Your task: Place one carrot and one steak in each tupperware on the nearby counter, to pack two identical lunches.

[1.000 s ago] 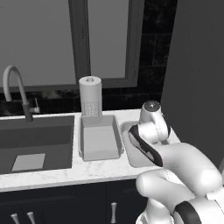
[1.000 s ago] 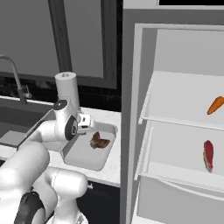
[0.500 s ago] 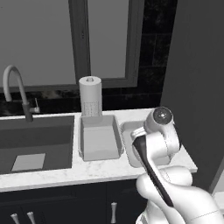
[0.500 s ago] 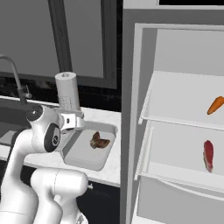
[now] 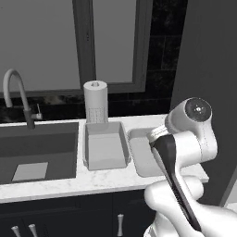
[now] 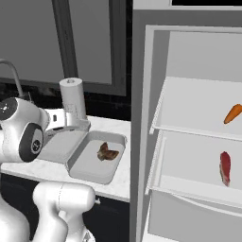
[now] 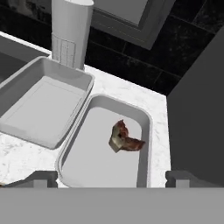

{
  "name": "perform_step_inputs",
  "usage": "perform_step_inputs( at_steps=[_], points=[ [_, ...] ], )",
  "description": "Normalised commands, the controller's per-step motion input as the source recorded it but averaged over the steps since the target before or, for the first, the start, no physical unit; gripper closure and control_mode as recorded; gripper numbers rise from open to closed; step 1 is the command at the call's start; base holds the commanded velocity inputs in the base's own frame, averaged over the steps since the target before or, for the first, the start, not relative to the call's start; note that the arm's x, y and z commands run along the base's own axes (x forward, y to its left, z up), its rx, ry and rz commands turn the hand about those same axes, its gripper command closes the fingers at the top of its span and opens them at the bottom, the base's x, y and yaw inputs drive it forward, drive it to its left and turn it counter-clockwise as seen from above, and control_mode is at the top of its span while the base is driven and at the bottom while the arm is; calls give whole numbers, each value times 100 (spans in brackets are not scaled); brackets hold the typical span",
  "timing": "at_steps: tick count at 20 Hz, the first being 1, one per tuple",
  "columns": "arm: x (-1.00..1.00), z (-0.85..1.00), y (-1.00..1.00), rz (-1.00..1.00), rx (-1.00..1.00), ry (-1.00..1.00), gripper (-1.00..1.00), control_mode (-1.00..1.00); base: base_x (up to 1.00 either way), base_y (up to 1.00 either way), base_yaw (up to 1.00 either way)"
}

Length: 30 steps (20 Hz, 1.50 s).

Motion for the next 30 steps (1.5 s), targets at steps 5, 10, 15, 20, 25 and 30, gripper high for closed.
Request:
perform_step_inputs(
  at_steps=[5, 10, 15, 20, 25, 30],
  points=[
    [0, 0, 0, 0, 0, 0, -100, 100, -100, -23, 4],
    [0, 0, 0, 0, 0, 0, -100, 100, -100, -84, -13],
    [0, 0, 0, 0, 0, 0, -100, 100, -71, -100, -29],
    [0, 0, 0, 0, 0, 0, -100, 100, -6, -97, -26],
    [0, 0, 0, 0, 0, 0, -100, 100, 86, -12, -4],
    [59, -17, 4, 0, 1, -2, -100, -100, 40, 0, 0]
  ],
)
